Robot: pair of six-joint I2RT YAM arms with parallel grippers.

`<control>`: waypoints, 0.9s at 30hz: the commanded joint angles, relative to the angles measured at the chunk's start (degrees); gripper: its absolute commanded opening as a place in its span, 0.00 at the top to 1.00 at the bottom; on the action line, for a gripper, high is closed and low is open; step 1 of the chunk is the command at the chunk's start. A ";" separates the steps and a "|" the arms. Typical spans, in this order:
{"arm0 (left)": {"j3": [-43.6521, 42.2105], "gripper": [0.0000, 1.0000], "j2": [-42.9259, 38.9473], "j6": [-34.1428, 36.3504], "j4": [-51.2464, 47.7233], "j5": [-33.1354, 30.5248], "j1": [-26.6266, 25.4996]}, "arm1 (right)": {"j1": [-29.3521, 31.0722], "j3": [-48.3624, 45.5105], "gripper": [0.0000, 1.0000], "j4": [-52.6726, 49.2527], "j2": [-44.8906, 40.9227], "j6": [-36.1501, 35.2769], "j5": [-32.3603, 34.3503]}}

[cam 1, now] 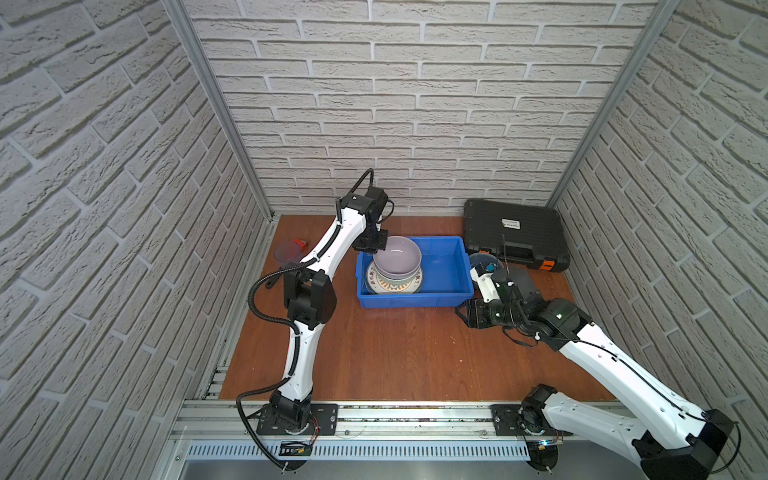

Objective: Place the mixed dishes into the plastic bin
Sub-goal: 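Open the left gripper and draw it back while the right gripper reaches the blue bowl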

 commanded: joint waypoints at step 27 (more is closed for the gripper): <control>-36.77 0.31 -35.77 -0.91 16.14 -1.27 -0.13 | -24.18 5.85 0.50 4.43 15.30 -4.55 1.88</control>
